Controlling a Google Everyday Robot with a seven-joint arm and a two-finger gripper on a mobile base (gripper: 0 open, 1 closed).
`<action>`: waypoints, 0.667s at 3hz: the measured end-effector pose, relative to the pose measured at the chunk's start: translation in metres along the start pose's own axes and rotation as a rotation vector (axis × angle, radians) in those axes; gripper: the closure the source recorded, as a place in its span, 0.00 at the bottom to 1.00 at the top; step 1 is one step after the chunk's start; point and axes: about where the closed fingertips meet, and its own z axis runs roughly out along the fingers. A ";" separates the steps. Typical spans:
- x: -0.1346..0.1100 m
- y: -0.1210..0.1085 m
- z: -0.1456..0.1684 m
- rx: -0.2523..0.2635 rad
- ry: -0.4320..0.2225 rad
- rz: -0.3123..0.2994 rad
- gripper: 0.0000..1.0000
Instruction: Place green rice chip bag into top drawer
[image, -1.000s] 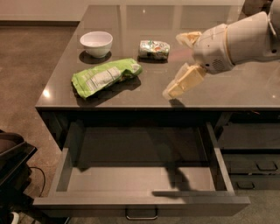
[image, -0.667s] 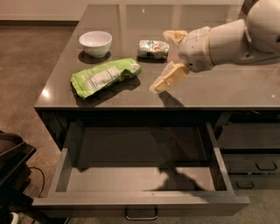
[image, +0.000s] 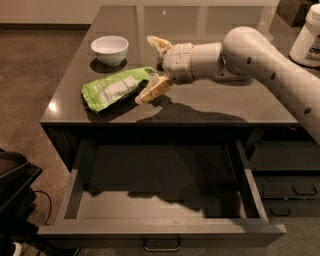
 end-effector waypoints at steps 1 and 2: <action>0.004 0.004 0.011 -0.013 0.000 -0.010 0.00; 0.005 0.005 0.028 -0.038 0.000 -0.055 0.00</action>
Offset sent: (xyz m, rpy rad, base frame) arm 0.0162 0.0361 -0.0202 -0.0661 -0.0776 0.0785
